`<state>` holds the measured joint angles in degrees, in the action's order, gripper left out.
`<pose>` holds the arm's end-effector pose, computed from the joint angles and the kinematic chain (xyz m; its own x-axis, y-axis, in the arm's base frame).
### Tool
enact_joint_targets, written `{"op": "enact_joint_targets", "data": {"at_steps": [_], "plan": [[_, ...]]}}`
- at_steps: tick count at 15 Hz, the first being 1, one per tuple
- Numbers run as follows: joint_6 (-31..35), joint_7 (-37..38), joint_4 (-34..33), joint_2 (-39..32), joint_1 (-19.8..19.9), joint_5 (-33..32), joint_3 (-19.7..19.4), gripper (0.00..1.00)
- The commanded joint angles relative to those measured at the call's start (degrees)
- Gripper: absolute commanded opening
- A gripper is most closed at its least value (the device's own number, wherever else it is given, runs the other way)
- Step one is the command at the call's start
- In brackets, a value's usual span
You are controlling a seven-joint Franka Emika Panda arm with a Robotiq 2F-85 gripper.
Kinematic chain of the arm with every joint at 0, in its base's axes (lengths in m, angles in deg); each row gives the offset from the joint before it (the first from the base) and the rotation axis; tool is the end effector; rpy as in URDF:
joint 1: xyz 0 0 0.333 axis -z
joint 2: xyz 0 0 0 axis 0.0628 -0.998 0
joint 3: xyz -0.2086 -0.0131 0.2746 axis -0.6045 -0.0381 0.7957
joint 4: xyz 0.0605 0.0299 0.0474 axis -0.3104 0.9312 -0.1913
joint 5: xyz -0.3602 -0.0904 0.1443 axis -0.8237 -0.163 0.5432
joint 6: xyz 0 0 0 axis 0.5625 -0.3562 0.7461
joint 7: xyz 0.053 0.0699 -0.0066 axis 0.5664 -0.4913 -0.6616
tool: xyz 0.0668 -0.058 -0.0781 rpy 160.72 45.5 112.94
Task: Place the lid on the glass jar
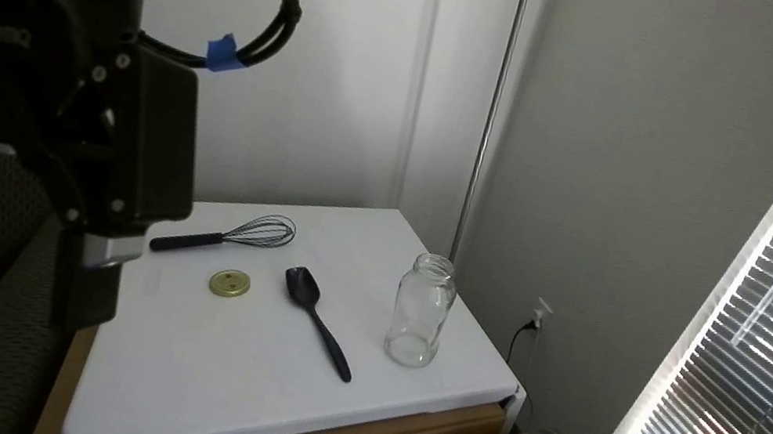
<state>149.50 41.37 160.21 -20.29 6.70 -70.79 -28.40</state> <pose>0.3912 -0.1237 0.4110 0.8750 0.3280 -0.3560 0.3902 -0.9132 0.1176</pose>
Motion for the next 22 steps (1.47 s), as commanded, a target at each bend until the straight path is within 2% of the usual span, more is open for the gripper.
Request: {"op": "enact_joint_targets", "data": {"at_steps": [1, 7, 13, 17, 19, 20, 21, 22], "plan": [[0.5, -0.4, -0.8, -1.6, 0.4, 0.7, 0.5, 1.00], [0.5, -0.5, -0.5, -1.0, 0.3, 1.0, 0.5, 1.00], [3.4, -4.1, -6.3, -9.8, -3.4, 8.7, 2.1, 1.00], [5.1, -8.6, -12.0, -18.3, -5.6, 13.1, 5.6, 1.00], [5.0, -13.1, -14.9, -22.6, -5.7, 15.7, 7.4, 1.00], [4.1, -15.5, -16.0, -23.5, -5.2, 16.1, 7.9, 1.00], [4.8, -10.5, -12.3, -19.5, -5.0, 14.3, 8.5, 1.00], [4.7, -11.9, -13.6, -21.3, -5.0, 14.7, 8.9, 1.00]]}}
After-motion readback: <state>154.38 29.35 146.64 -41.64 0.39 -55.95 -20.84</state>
